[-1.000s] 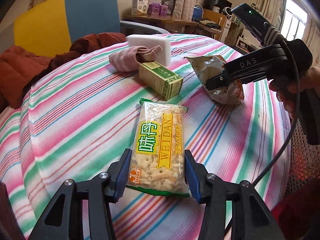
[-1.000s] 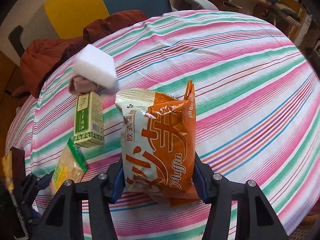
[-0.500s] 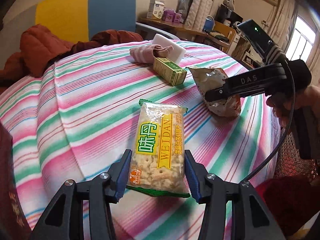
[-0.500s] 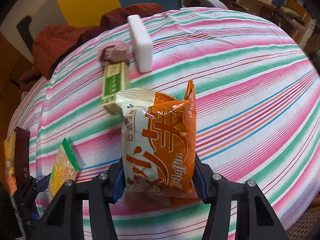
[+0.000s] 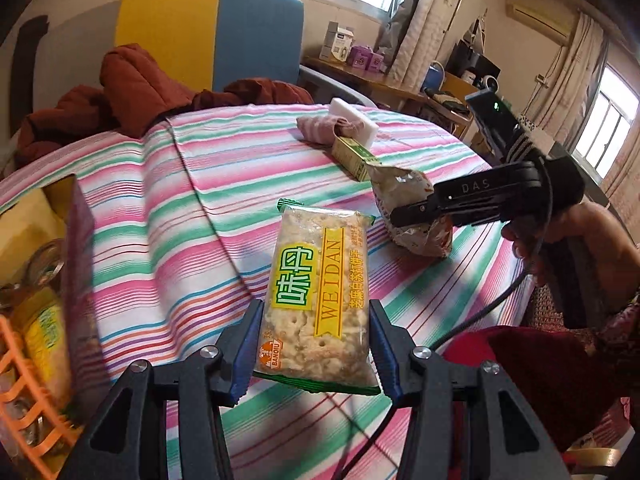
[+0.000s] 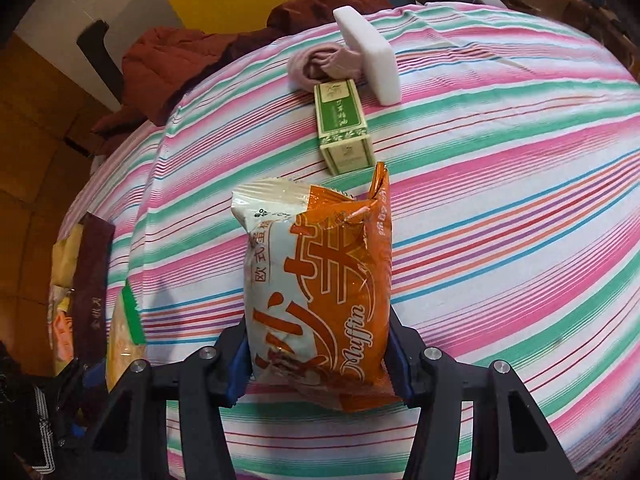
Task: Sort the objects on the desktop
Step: 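Carry the muffin bag and cracker pack toward the gold tray with both tools, then lower the muffin bag and cracker pack into the tray and open both tools, then move both tools back toward the green box, pink sock and sponge, then grasp the green oil box with the right tool while the left tool grasps the pink sock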
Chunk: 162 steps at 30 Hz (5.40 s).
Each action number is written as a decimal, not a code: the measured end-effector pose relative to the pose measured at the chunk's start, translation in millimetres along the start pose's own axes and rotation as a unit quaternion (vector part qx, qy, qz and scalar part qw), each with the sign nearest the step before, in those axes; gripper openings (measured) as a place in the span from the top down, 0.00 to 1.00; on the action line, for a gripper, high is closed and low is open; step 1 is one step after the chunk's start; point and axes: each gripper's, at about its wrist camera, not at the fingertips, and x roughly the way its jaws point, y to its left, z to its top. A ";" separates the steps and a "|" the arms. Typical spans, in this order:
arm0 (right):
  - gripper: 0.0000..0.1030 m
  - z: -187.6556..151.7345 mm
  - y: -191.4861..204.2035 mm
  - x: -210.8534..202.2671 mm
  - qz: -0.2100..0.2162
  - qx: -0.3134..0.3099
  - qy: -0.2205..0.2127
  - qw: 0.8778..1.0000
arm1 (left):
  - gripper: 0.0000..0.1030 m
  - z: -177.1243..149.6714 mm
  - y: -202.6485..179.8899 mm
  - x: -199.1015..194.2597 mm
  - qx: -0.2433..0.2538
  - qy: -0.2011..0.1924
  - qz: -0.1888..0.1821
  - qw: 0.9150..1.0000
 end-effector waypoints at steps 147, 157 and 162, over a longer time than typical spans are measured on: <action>0.69 109.4 -31.6 31.3 -0.042 -0.012 -0.005 0.999 | 0.40 177.7 -7.4 150.5 -0.046 0.093 0.026 0.994; 0.69 113.2 -32.0 32.6 -0.045 -0.025 0.010 0.999 | 0.39 215.6 -13.2 222.1 -0.098 0.132 0.004 0.986; 0.69 113.2 -30.5 33.8 -0.046 -0.030 0.013 0.998 | 0.38 211.8 -6.0 247.5 -0.129 0.157 -0.005 0.979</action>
